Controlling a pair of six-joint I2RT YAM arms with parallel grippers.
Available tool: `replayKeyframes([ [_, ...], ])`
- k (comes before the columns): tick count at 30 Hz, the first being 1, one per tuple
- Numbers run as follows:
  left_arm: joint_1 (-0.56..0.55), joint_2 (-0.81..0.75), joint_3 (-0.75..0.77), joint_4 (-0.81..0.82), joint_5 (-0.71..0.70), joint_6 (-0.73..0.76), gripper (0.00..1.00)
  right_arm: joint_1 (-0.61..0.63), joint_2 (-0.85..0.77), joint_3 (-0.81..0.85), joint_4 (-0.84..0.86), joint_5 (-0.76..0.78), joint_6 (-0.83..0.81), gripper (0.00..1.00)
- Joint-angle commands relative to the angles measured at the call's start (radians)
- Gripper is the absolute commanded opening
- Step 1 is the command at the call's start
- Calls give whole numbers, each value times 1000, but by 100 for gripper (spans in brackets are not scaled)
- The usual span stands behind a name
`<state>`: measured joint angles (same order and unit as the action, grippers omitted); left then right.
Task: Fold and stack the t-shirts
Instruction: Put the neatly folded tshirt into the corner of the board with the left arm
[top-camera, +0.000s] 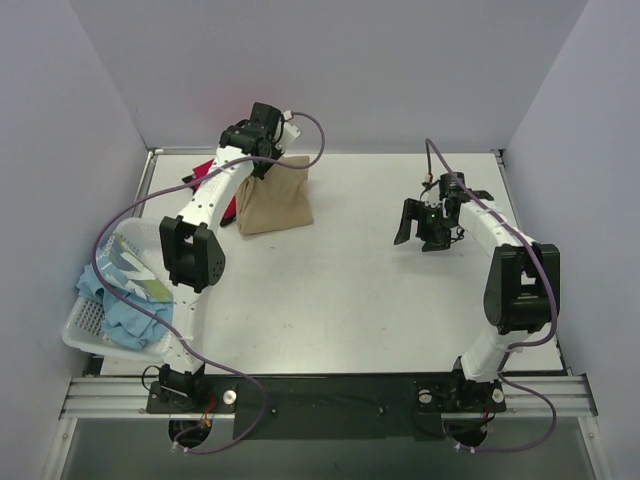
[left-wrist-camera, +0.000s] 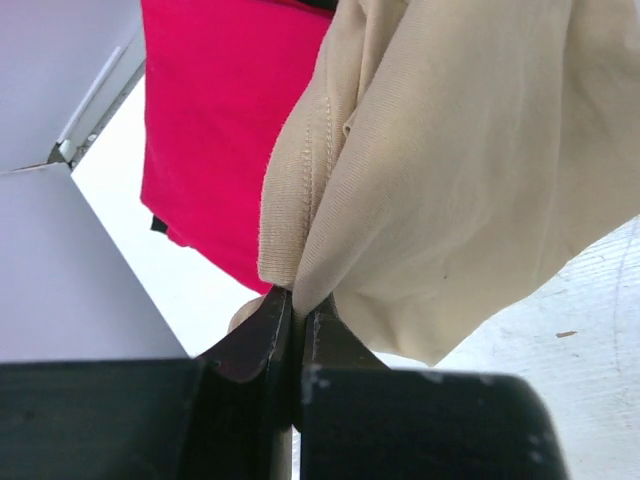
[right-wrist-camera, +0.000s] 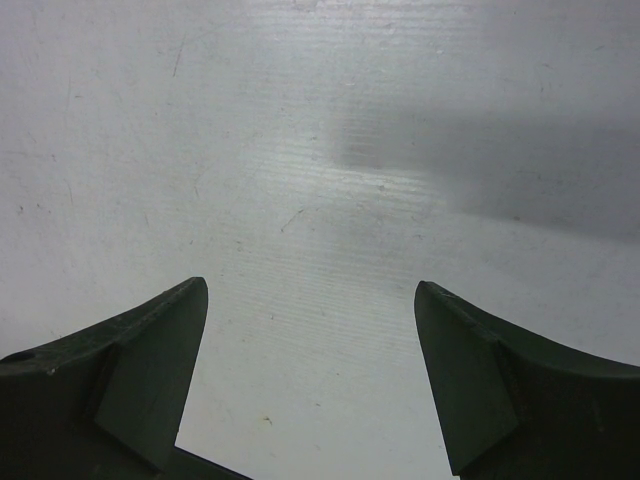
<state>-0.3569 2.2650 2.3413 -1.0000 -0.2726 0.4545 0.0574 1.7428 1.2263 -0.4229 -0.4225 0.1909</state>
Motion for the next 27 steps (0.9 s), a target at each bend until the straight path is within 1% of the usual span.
replayKeyframes([
  [1, 1, -67, 67, 4, -80, 38, 0, -8, -25, -11, -14, 16, -15, 80],
  [5, 12, -59, 114, 18, -142, 58, 0, -8, -26, -16, -13, 19, -21, 80],
  [11, 39, -51, 193, 15, -122, 35, 0, -10, -26, -25, -14, 21, -27, 80],
  [16, 90, -36, 205, 11, -51, -23, 0, -10, -26, -37, -16, 24, -31, 80],
  [19, 146, -10, 246, 6, 1, -68, 0, -10, -26, -37, -17, 24, -33, 80],
  [25, 231, 19, 276, 41, 73, -152, 0, -11, -26, -31, -31, 30, -39, 80],
  [27, 262, 39, 286, 57, 125, -175, 0, -11, -23, -27, -36, 30, -39, 80],
])
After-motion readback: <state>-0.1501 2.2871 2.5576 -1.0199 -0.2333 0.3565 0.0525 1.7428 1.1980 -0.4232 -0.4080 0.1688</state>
